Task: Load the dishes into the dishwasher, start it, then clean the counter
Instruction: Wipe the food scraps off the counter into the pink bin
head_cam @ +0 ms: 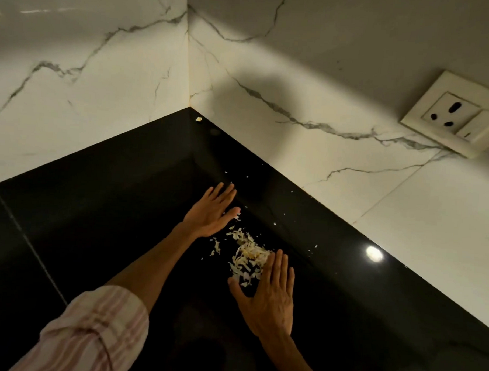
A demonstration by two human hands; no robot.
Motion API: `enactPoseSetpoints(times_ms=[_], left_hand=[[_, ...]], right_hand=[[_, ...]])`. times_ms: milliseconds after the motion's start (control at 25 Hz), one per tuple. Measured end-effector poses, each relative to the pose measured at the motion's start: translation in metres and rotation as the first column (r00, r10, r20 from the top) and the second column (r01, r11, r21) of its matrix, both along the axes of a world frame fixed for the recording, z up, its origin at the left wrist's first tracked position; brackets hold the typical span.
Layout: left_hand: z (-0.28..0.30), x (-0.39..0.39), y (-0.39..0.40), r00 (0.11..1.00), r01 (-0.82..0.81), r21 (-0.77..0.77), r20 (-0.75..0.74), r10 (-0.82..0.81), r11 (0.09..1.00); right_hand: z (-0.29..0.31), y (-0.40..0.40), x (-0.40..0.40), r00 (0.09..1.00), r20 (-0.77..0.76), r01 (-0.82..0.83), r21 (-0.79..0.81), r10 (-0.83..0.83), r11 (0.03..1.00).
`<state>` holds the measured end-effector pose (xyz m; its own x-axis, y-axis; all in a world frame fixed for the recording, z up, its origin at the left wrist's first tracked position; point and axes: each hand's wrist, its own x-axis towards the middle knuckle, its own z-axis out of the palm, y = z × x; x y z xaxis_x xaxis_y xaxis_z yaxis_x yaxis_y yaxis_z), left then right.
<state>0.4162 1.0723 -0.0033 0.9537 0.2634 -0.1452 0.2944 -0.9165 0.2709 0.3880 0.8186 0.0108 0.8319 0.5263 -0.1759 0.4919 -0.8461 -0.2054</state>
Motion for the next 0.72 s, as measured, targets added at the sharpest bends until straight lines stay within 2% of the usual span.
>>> enactPoseSetpoints(times_ms=[120,280,360,440,480,520,600,720], left_hand=[[-0.001,-0.015,-0.03,0.992,0.127,-0.021,0.013,-0.127,0.992],[0.002,-0.055,-0.086,0.991,0.116,-0.215,0.087,-0.099,0.97],[0.005,-0.076,-0.105,0.974,0.03,-0.447,0.212,0.073,0.894],[0.005,-0.094,-0.113,0.877,-0.034,-0.712,0.315,0.362,0.701],[0.004,-0.099,-0.116,0.822,-0.031,-0.788,0.33,0.465,0.615],[0.004,-0.102,-0.117,0.789,-0.027,-0.825,0.329,0.519,0.564],[0.002,-0.1,-0.117,0.774,-0.041,-0.849,0.307,0.554,0.527],[0.001,-0.095,-0.115,0.739,-0.05,-0.879,0.286,0.61,0.473]], right_hand=[[-0.003,-0.002,0.001,1.0,0.004,-0.009,0.019,0.009,1.0],[-0.007,-0.005,0.001,0.999,0.02,-0.032,0.025,0.032,0.999],[-0.009,-0.01,0.002,0.999,0.019,-0.036,0.099,0.035,0.994],[-0.011,-0.014,0.001,1.0,-0.002,-0.014,0.19,0.015,0.982],[-0.011,-0.015,0.001,1.0,-0.01,0.002,0.22,0.0,0.975],[-0.011,-0.012,0.002,1.0,-0.012,0.016,0.239,-0.014,0.971],[-0.01,0.0,0.012,1.0,-0.017,0.016,0.253,-0.013,0.967],[-0.009,0.033,0.03,0.991,-0.014,-0.127,0.217,0.133,0.968]])
